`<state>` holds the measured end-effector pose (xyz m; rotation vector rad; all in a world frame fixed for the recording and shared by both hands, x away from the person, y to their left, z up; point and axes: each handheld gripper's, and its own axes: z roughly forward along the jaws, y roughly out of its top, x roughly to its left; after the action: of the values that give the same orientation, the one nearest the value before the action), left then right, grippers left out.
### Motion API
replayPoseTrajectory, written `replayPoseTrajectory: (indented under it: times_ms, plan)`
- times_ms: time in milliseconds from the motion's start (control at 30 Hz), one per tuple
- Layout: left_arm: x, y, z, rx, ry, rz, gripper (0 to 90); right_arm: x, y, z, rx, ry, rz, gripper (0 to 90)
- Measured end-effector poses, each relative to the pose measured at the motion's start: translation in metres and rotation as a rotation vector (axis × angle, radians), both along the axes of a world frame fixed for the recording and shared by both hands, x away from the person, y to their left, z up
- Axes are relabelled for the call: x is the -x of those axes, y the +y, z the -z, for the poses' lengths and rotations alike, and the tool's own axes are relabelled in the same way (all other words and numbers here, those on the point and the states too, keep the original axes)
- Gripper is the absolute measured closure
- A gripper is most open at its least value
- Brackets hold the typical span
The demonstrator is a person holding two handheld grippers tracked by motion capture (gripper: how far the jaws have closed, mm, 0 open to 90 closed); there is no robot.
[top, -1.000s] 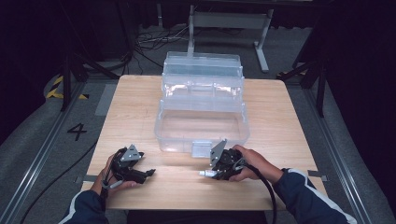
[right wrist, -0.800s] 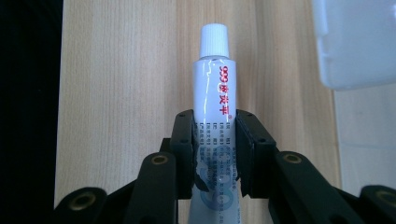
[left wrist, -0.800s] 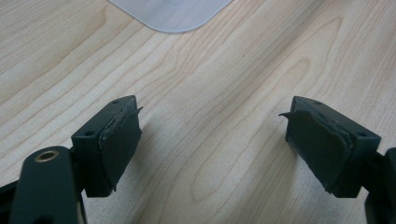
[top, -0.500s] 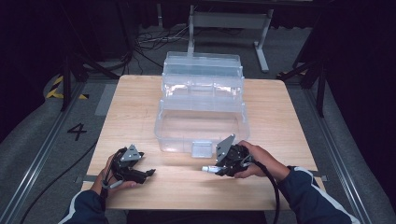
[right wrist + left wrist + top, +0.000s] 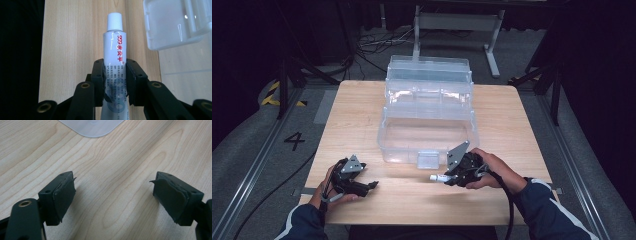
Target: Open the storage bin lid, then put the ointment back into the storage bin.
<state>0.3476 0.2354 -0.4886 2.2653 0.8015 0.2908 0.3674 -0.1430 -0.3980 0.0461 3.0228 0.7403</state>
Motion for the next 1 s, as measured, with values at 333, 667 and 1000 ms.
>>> replayPoseTrajectory:
  times_ms: [333, 667, 1000]
  plan:
    - [-0.001, -0.001, 0.000, -0.001, 0.003, -0.003, 17.4, 0.001, -0.008, -0.009, -0.027, -0.021, 0.003, 71.2]
    - [-0.001, -0.001, 0.000, -0.001, 0.002, -0.006, 17.4, 0.003, -0.010, -0.020, -0.061, -0.039, 0.007, 71.1]
    - [0.000, -0.001, 0.000, 0.000, 0.004, -0.010, 17.3, 0.004, -0.012, -0.039, -0.091, -0.077, 0.018, 71.2]
